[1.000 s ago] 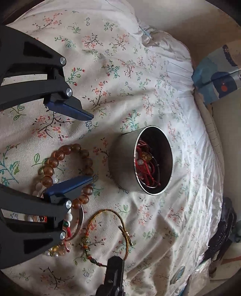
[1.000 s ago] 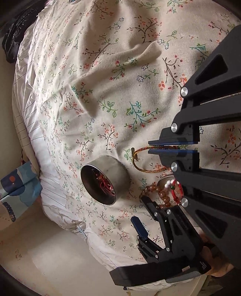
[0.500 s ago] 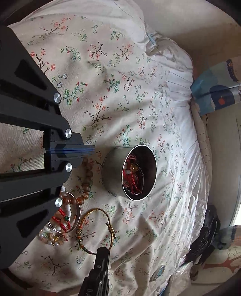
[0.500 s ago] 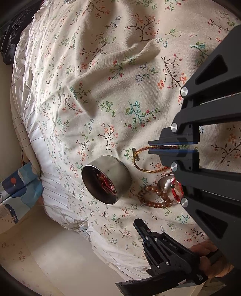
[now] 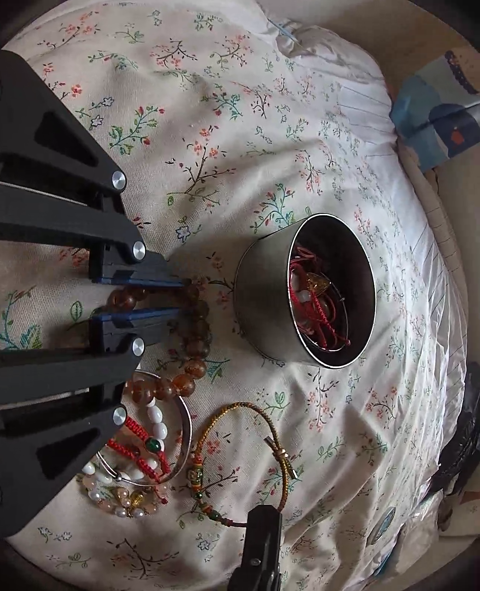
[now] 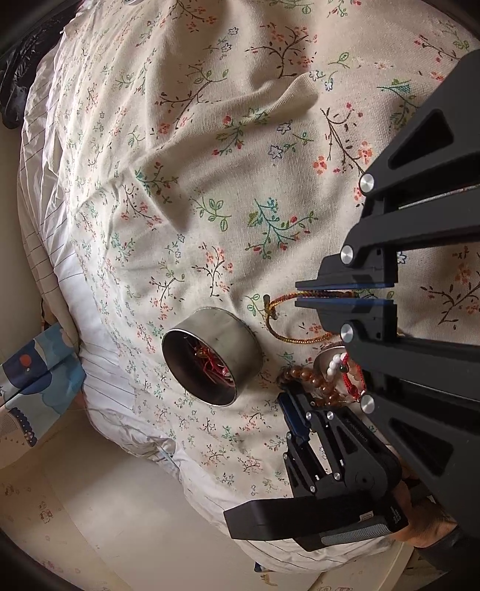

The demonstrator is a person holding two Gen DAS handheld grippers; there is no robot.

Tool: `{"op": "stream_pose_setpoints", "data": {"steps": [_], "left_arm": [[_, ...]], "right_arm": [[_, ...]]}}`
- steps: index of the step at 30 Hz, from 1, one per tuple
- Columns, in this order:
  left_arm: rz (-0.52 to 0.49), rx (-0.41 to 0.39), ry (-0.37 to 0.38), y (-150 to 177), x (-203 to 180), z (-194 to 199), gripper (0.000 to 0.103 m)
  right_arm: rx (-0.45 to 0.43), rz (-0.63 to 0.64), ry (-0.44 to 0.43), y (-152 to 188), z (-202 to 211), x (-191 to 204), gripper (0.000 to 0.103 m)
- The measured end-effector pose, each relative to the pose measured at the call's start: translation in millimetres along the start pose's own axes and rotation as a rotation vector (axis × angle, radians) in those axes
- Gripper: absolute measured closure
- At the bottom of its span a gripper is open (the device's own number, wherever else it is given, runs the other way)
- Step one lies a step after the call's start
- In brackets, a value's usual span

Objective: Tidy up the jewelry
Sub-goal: 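Grasp the gold braided bracelet with the right tool while the left tool grasps the amber bead bracelet, then lift both bracelets and carry them over the tin with both tools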

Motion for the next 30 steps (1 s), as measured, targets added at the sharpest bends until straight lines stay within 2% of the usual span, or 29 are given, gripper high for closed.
{"op": "stream_pose_setpoints", "data": {"steps": [1,3,5,13,14,17,20,22,24,26,28,29,30], "left_arm": [[0.013,0.011,0.044,2.6,0.8,0.0,0.103],[0.013,0.006,0.056,6.6,0.1,3.9,0.103],[0.035,-0.017,0.098,9.8,1.8,11.1,0.103],[0.134,-0.134,0.183,16.7,17.7,39.9,0.103],[0.146,-0.143,0.18,17.5,20.5,42.5,0.103],[0.128,-0.136,0.109,15.3,21.9,40.3,0.103],[0.053,-0.088,0.059,9.3,13.6,26.2,0.1],[0.018,-0.052,0.029,7.4,9.3,16.8,0.093],[0.01,-0.027,-0.008,7.1,10.1,11.1,0.074],[0.02,-0.028,-0.004,7.4,14.2,9.5,0.067],[0.022,-0.009,0.012,8.6,14.2,4.3,0.067],[0.017,0.002,0.018,9.1,12.7,1.4,0.071],[0.01,0.005,0.036,9.2,10.3,0.3,0.089]], "right_arm": [[-0.002,-0.001,-0.001,-0.1,0.4,-0.4,0.099],[-0.002,-0.005,-0.006,-0.5,0.8,-0.5,0.099],[-0.008,-0.006,-0.01,-1.3,2.3,-0.8,0.099],[-0.02,-0.021,-0.026,-1.5,6.9,-2.4,0.099],[-0.017,-0.021,-0.026,-1.6,6.8,-2.6,0.099],[-0.01,-0.016,-0.025,-1.0,6.5,-0.9,0.099],[-0.01,-0.015,-0.023,-0.1,5.7,-0.4,0.099],[-0.01,-0.016,-0.023,-0.6,5.6,-0.7,0.099],[-0.01,-0.016,-0.025,-0.9,4.8,0.4,0.099],[-0.01,-0.015,-0.026,-0.6,3.9,1.3,0.099],[-0.008,-0.015,-0.028,-0.8,3.6,1.4,0.099],[-0.007,-0.015,-0.028,-0.9,3.5,1.4,0.099],[-0.007,-0.015,-0.029,-0.9,3.5,1.4,0.099]]}}
Point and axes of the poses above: each gripper's, at about its wrist camera, not at the fingertips, and z roughly against the way its jaws point, x to its left, y to its underside, the point moved 2 cm from there along -z, roughly the way its jaws point, and after that the axes turned 15 degrees about -z, right-handed, at the moved point
